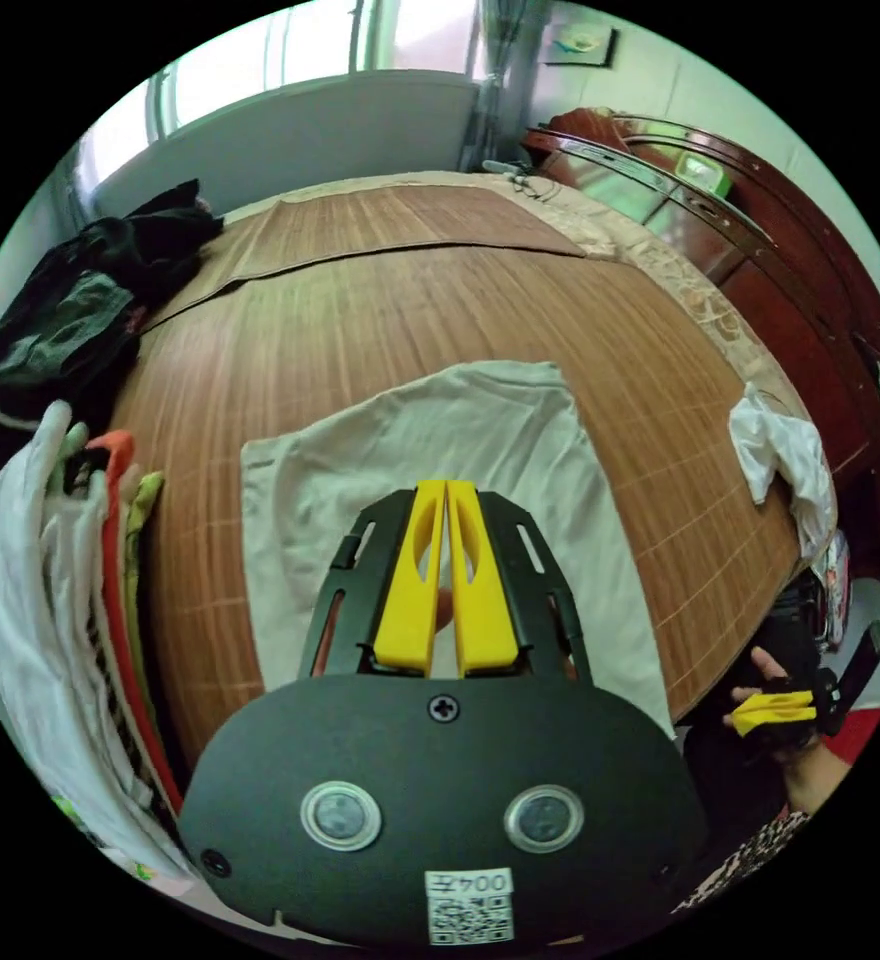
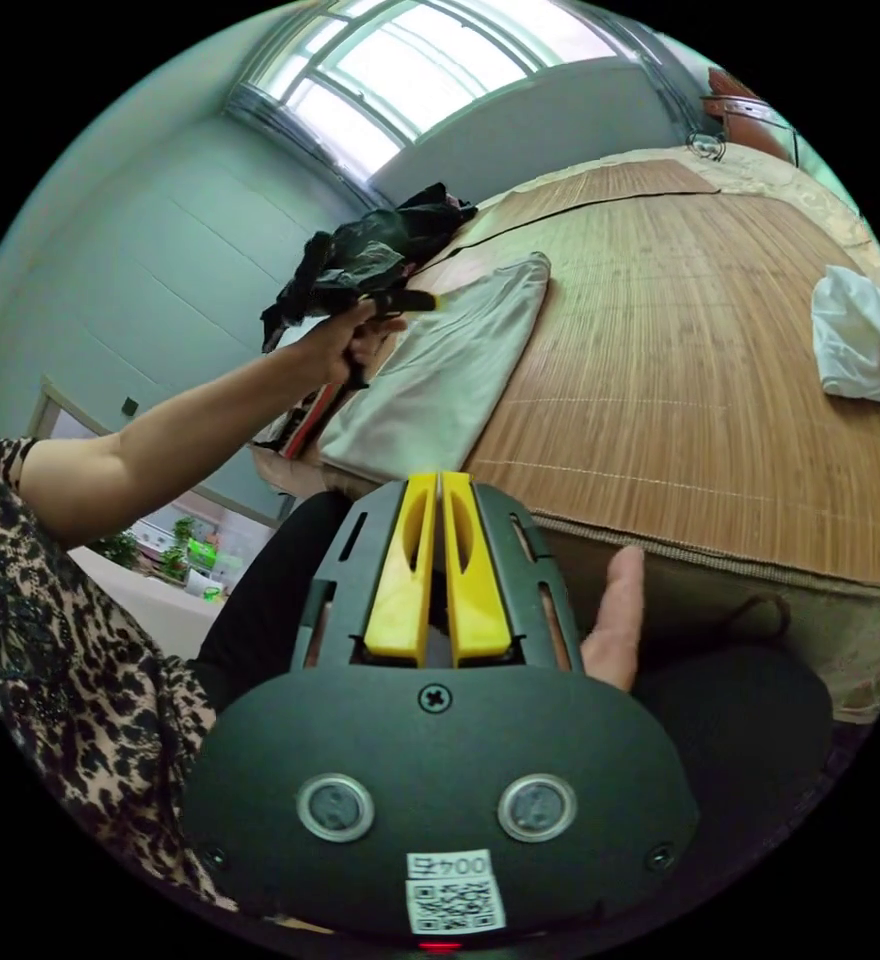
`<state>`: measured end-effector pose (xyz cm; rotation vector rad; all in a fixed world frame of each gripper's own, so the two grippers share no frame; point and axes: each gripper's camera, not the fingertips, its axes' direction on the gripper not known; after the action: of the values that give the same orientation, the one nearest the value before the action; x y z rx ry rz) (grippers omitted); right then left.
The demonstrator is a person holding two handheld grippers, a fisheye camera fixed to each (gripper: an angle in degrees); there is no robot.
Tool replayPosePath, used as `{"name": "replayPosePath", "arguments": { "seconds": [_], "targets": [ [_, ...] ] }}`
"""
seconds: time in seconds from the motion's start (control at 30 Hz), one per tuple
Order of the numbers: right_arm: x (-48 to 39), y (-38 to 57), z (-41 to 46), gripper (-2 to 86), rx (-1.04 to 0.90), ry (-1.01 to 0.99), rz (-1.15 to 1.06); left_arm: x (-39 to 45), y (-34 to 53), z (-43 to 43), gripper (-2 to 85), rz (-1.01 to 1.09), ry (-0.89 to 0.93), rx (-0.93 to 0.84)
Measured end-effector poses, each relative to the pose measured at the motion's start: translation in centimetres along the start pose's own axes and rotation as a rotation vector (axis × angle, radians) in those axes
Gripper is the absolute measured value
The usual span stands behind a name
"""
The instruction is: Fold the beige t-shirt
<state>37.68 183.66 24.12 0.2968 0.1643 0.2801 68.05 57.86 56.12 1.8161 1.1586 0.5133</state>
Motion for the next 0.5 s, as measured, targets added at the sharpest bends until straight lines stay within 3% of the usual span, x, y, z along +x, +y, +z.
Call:
{"name": "replayPosePath", "arguments": {
  "seconds": [0.1, 0.23, 0.43, 0.5],
  "targets": [
    [0.9, -0.3, 0.1, -0.1, 0.032, -0.022, 0.012, 5.1, -2.6, 3.6, 0.2, 0.168, 0.041, -0.039],
    [1.6, -0.6, 0.3, -0.6, 0.045, -0.028, -0.004, 10.4, -5.2, 8.6, 0.3, 0.313, -0.046, -0.079],
    [3.0, -1.2, 1.1, -0.7, 0.008, -0.074, 0.0, 9.7, -6.8, 10.6, 0.2, 0.222, -0.018, -0.123],
    [3.3, -1.4, 1.6, -0.7, -0.024, -0.107, 0.001, 9.1, -6.6, 8.6, 0.2, 0.208, 0.001, -0.044]
  ]
}}
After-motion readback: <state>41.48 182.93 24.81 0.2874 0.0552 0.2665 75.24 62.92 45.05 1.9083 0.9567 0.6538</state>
